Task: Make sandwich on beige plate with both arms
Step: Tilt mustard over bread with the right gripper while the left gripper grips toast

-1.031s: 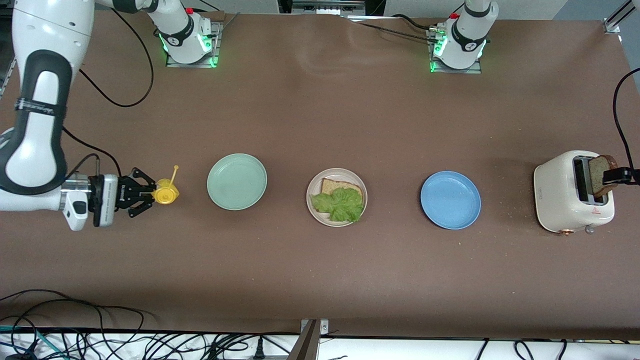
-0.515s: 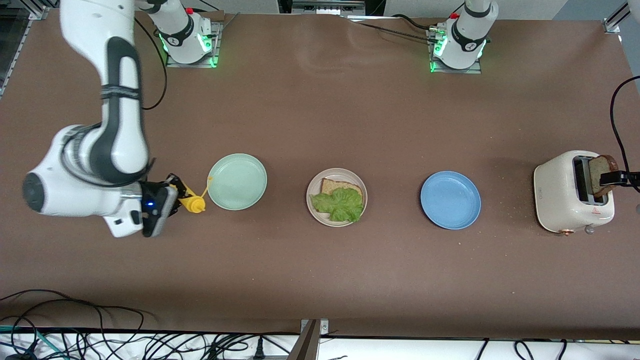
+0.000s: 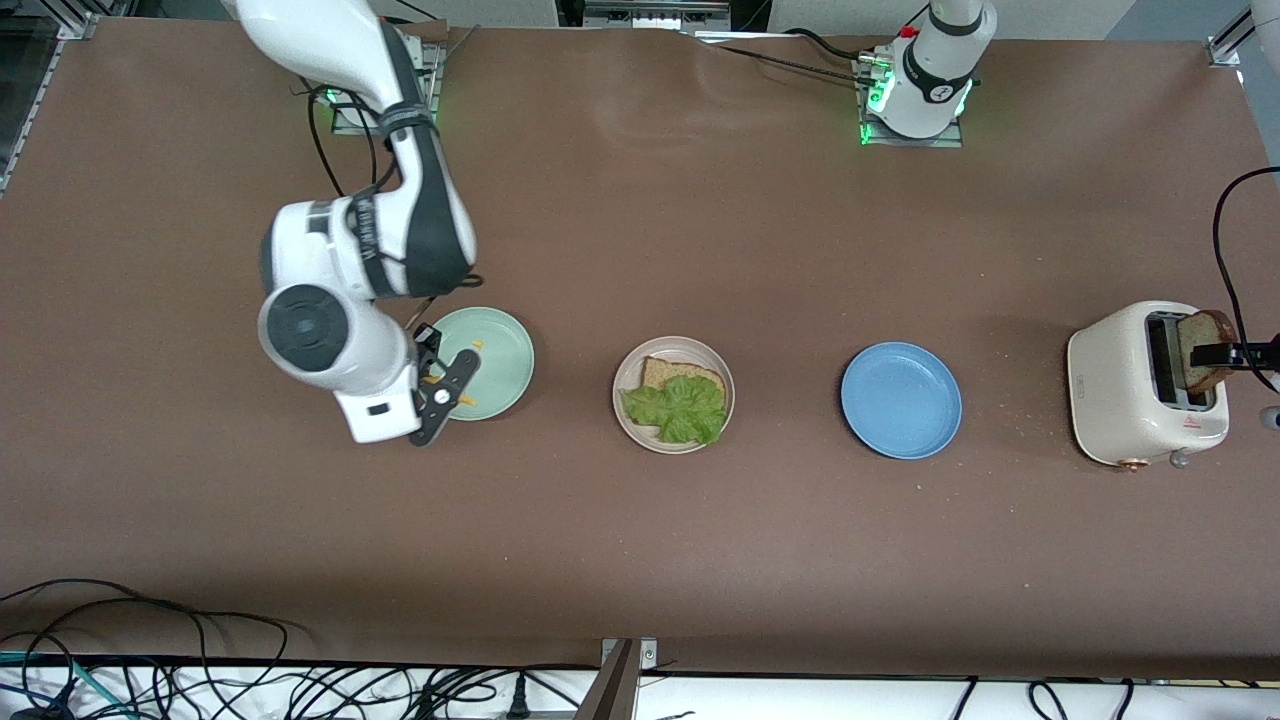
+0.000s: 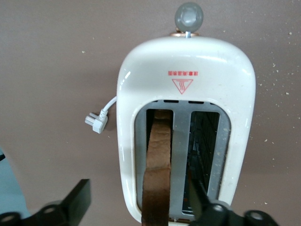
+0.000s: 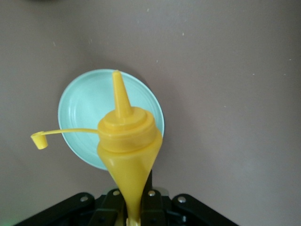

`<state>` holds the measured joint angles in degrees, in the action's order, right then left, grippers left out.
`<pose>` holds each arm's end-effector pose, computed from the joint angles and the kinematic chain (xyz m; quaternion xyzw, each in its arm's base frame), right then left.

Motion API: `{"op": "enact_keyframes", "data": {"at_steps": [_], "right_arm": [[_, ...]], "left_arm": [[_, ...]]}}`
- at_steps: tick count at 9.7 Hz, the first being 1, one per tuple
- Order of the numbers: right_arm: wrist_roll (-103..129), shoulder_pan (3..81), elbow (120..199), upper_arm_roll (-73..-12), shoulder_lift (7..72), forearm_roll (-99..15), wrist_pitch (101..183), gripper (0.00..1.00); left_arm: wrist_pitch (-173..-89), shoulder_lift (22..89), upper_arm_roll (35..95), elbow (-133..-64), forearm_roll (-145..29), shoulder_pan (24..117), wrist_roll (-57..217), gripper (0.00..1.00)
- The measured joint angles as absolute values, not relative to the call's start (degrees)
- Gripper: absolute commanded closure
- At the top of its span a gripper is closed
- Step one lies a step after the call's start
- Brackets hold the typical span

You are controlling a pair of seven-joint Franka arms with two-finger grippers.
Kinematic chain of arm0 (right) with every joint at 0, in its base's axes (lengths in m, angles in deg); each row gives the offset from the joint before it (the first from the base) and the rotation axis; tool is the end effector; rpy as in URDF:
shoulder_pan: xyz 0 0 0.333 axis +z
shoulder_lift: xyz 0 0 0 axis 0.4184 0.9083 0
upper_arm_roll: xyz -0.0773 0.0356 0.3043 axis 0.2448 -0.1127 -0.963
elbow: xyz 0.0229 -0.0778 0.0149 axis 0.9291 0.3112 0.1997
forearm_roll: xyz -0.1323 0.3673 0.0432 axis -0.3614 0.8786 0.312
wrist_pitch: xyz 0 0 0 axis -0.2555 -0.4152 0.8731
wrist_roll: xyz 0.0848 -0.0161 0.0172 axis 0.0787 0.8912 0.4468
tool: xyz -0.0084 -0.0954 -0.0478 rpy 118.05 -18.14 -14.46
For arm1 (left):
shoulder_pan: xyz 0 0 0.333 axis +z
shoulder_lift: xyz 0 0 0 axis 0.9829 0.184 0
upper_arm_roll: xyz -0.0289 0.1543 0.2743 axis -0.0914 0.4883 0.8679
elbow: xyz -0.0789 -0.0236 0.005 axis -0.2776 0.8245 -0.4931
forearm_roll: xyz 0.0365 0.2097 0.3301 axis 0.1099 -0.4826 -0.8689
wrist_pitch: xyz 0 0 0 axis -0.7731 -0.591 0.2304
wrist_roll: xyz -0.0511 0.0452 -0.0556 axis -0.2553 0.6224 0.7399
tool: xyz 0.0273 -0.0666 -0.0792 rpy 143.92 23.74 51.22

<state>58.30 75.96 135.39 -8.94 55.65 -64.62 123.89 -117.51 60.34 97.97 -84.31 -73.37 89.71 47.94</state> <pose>0.6449 0.2782 0.3805 0.8382 0.5323 -0.1029 0.0596 0.6193 0.2722 0.3575 -0.9879 0.0292 0.1384 0.0639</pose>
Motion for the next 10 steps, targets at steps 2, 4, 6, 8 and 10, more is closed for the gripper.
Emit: {"op": "enact_keyframes", "data": {"at_steps": [2, 4, 6, 8, 10], "right_arm": [[54.8, 81.6, 135.3, -9.0, 55.8, -70.2, 123.9, 0.89], [51.1, 86.6, 135.2, -9.1, 56.6, -72.9, 124.5, 0.89], [50.1, 90.1, 135.2, -9.1, 58.1, -74.0, 127.9, 0.89], [48.8, 92.8, 135.1, -9.2, 61.1, -77.1, 129.3, 0.90], [40.3, 96.6, 134.1, -9.3, 63.8, -84.8, 129.3, 0.92]], "left_arm": [[-117.3, 56.6, 97.6, -88.5, -73.4, 88.8, 47.9, 1.00], [-117.3, 52.7, 97.6, -92.2, -73.4, 88.0, 47.9, 1.00], [-117.5, 51.8, 97.6, -93.3, -73.4, 87.9, 47.9, 1.00], [-117.7, 51.8, 97.5, -93.6, -73.4, 87.9, 47.9, 1.00], [-117.7, 51.8, 97.5, -93.6, -73.4, 87.9, 47.9, 1.00]]}}
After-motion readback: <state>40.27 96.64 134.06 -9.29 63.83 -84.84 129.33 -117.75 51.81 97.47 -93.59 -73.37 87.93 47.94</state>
